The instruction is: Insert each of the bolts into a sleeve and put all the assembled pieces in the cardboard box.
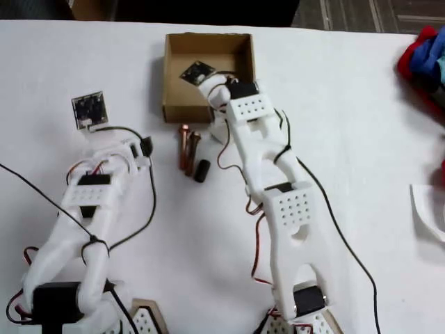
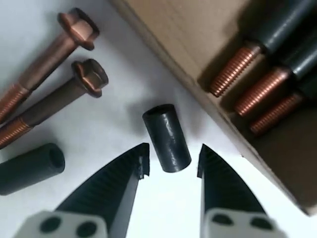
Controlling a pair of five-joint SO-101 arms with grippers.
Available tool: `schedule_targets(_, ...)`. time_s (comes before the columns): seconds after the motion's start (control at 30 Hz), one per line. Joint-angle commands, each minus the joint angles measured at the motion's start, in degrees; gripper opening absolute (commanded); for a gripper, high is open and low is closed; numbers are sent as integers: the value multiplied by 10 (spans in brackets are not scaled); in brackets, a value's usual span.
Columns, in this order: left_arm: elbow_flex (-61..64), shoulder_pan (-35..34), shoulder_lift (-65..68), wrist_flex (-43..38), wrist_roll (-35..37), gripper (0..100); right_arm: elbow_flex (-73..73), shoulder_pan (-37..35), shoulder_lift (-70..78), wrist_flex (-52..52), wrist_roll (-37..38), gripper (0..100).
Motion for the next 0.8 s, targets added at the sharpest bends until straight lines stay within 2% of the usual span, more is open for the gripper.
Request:
schedule_targets(0.0,-2,-1,-3,-11,3,255,-25,-3,8,-6,4,152)
schedule_targets(0.77,-2,-1,-3,-11,3,255,-74,-13,22,-2,2,152)
